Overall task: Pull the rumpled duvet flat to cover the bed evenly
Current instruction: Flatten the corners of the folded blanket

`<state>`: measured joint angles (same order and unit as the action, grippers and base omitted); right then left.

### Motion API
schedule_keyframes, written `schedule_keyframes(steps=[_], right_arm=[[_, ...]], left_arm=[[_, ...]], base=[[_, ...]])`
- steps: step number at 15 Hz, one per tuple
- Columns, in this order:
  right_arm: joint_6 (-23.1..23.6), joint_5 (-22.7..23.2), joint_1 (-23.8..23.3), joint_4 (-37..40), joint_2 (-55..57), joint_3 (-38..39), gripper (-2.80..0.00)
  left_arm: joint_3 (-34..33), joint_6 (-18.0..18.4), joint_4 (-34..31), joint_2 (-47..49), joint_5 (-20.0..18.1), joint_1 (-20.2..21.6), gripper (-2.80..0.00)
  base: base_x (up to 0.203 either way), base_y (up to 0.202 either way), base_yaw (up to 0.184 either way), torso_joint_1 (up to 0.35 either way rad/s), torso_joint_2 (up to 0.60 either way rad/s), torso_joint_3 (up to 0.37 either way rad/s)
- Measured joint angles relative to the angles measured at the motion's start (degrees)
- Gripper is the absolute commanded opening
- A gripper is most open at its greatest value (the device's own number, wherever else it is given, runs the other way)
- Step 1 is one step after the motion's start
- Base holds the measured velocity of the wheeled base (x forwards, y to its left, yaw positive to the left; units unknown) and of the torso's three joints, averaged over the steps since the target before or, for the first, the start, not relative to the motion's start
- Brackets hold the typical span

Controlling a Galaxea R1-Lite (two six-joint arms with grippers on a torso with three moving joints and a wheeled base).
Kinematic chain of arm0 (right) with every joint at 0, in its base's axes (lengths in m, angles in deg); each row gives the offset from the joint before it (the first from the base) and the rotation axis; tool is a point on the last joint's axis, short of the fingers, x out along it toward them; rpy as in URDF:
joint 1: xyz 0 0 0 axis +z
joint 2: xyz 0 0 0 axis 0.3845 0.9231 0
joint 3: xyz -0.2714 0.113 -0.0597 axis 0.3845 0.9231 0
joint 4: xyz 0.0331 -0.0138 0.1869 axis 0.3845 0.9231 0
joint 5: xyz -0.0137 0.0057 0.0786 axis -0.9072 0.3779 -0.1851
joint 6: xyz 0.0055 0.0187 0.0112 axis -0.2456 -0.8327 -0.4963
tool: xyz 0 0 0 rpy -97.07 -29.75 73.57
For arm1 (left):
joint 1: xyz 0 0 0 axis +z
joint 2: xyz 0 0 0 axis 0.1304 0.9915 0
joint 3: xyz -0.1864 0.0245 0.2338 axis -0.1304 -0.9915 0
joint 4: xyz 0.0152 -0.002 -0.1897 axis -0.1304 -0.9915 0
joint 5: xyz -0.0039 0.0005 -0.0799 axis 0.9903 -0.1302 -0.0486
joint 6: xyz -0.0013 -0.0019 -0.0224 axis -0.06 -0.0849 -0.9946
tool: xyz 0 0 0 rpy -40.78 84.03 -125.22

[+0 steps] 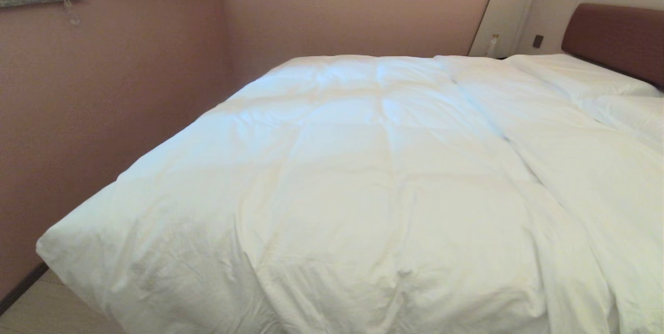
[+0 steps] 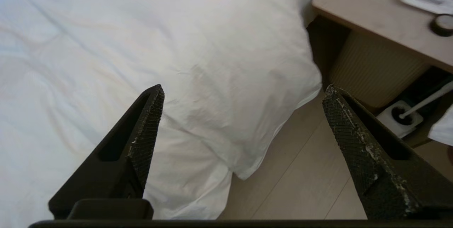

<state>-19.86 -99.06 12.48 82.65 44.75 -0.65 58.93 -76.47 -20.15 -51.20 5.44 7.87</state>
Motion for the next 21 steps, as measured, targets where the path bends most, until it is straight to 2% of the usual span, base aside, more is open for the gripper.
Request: schedule_keyframes(steps=[5,6,12,17,21], right_arm=[[-3.6,7.0,0.0,-8.5,17.6,0.2,0.00],[-4.6,8.7,-0.1,-10.7,21.2,0.1,-2.80],[-8.5,16.6,-0.3,-21.0,30.7,-0.6,-2.80],[-10.9,24.2,-0.8,-23.4,37.6,0.7,-2.80],[-9.3,30.0,-1.4,-24.9,48.2,3.5,-2.80]], left_arm=[[0.0,0.0,0.0,0.0,0.0,0.0,-2.80],[0.0,0.0,0.0,0.0,0.0,0.0,-2.80],[0.0,0.0,0.0,0.0,0.0,0.0,-2.80],[0.0,0.0,0.0,0.0,0.0,0.0,-2.80],[0.0,0.0,0.0,0.0,0.0,0.0,-2.80]], base=[[0.000,0.000,0.000,0.000,0.00,0.000],[0.000,0.000,0.000,0.000,0.00,0.000],[0.000,0.000,0.000,0.000,0.00,0.000],[0.000,0.000,0.000,0.000,0.00,0.000],[0.000,0.000,0.000,0.000,0.00,0.000]])
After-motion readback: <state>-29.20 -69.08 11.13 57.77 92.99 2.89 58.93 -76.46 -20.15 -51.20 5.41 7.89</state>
